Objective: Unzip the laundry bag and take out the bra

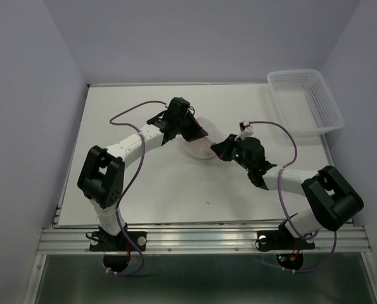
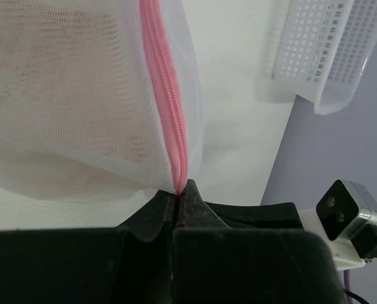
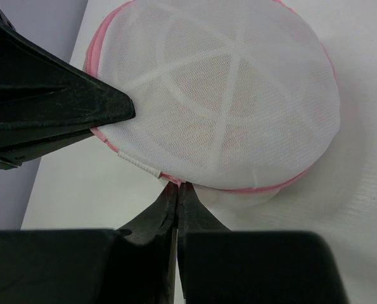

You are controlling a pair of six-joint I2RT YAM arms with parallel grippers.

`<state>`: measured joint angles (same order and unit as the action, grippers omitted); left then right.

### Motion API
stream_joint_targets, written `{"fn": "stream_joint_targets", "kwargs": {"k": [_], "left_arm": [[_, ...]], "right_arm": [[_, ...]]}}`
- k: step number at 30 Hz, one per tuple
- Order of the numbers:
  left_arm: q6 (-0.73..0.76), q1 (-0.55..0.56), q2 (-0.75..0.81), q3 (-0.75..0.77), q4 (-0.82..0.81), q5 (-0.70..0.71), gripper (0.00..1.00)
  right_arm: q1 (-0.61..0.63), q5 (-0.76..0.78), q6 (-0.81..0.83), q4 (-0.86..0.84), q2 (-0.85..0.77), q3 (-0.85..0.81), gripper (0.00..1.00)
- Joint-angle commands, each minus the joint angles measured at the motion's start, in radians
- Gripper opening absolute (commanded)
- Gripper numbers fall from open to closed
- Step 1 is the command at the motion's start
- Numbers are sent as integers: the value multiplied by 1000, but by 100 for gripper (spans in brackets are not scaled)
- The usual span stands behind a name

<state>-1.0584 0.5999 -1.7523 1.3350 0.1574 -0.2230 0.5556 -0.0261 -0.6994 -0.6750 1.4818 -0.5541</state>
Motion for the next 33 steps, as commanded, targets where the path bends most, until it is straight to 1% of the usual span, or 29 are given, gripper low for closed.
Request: {"fn": "stream_joint_targets", "kwargs": {"k": [1, 5, 7, 12, 15, 17, 19, 20, 24, 25, 30, 33], "left_arm": [[106, -35, 47, 62, 4, -39, 0], [182, -64, -10, 136, 68, -107, 0], [211, -83, -29, 150, 71, -122, 0], [271, -129, -15, 136, 87, -111, 0], [311, -169, -19, 141, 88, -130, 0], [327, -187, -29, 158, 105, -116, 0], [370, -190, -39, 179, 100, -121, 0], [382, -193, -45, 190, 109, -113, 0], [475, -192, -85, 262, 154, -116, 0], [480, -192, -87, 274, 156, -121, 0], [512, -178, -92, 280, 149, -119, 0], [535, -146, -92, 283, 149, -113, 0]], "right_arm": [[-2, 92, 93, 75, -31, 17, 1], [-2, 65, 217, 84, -12, 11, 1], [-2, 58, 244, 92, -5, 14, 1], [-60, 41, 271, 115, -14, 40, 1], [-85, -1, 308, 130, -25, 45, 1], [-94, -37, 330, 162, -25, 39, 1], [-94, -60, 362, 178, -20, 28, 1], [-94, -95, 388, 202, -11, 22, 1], [-94, -170, 393, 247, 20, -13, 1], [-94, -207, 396, 253, 21, -26, 1], [-94, -293, 382, 255, 11, -56, 1], [-94, -331, 380, 265, 2, -78, 1]]}}
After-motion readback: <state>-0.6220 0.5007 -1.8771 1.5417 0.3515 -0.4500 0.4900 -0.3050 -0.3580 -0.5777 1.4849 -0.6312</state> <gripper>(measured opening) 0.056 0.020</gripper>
